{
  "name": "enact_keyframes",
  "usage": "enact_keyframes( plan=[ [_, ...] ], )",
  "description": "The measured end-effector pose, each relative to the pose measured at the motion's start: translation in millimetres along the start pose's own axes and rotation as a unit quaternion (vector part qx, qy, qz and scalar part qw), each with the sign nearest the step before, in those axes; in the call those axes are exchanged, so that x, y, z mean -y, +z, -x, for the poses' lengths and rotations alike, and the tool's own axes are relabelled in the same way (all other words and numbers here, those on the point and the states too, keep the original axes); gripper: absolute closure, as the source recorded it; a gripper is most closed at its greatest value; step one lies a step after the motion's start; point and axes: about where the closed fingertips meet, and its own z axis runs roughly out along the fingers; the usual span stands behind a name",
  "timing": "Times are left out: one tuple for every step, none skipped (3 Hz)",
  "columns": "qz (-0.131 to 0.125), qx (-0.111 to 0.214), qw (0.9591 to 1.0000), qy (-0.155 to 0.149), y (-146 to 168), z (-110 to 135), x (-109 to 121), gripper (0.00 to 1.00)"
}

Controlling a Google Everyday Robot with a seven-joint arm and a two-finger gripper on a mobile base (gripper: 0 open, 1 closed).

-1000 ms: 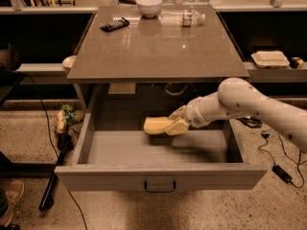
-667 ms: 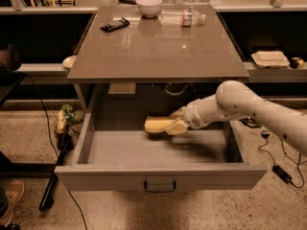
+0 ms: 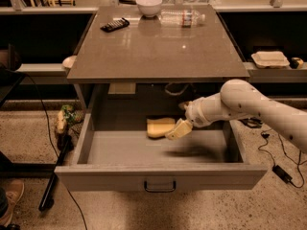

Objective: Place sponge into top drawer

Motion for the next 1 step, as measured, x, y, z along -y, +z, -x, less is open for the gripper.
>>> enact_keyframes(
  plan=[
    [-0.001, 0.049, 0.9988, -0.008, -33.9, 15.3, -3.3, 0.0]
  ],
)
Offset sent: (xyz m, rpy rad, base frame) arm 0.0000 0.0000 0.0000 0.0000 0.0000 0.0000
